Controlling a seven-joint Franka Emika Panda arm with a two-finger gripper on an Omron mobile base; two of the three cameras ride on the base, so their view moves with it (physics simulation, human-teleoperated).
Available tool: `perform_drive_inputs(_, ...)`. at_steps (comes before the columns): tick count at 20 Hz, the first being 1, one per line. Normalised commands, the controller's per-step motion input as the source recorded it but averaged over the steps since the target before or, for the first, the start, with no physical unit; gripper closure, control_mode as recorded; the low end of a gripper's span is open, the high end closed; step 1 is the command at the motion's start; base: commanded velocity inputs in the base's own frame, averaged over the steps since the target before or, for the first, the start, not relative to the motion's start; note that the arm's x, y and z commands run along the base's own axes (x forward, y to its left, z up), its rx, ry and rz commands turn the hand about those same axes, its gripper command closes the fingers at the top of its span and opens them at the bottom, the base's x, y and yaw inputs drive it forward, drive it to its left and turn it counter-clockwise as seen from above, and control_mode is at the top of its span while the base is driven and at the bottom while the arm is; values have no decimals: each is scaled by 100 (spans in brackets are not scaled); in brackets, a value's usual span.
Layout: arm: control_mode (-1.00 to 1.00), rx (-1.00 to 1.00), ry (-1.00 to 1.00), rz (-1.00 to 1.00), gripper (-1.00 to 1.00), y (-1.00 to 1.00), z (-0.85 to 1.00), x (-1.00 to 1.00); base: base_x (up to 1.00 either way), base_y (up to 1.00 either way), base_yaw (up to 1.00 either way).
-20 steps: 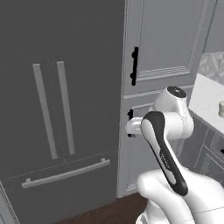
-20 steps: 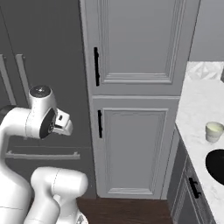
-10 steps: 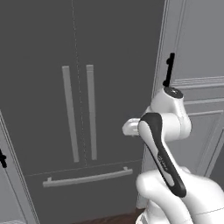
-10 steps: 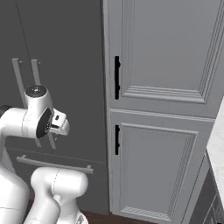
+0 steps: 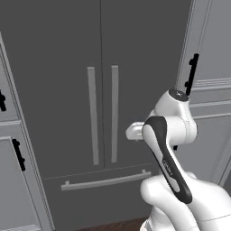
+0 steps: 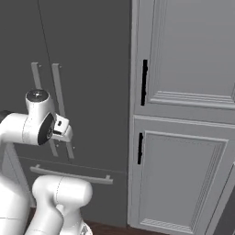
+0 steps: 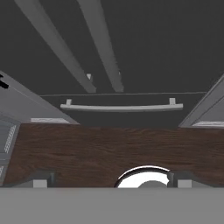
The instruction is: Grab a lemon wedge from the fridge and one ice cube from the ice bowl, and put them in the glass of lemonade.
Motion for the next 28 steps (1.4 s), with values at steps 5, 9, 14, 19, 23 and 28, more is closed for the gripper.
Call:
perform_drive_inputs(5, 100, 0, 0, 0, -100, 0, 0, 0, 4, 33, 1)
perform_drive_inputs(9, 100, 0, 0, 0, -100, 0, 0, 0, 11, 15, -10)
perform_drive_inputs(14, 100, 0, 0, 0, -100, 0, 0, 0, 25, 24, -12)
perform_drive_inputs(19, 100, 0, 0, 0, -100, 0, 0, 0, 16, 36, -10)
perform_drive_inputs(23, 100, 0, 0, 0, -100, 0, 0, 0, 12, 52, -10)
perform_drive_inputs(28, 100, 0, 0, 0, -100, 0, 0, 0, -13, 0, -1)
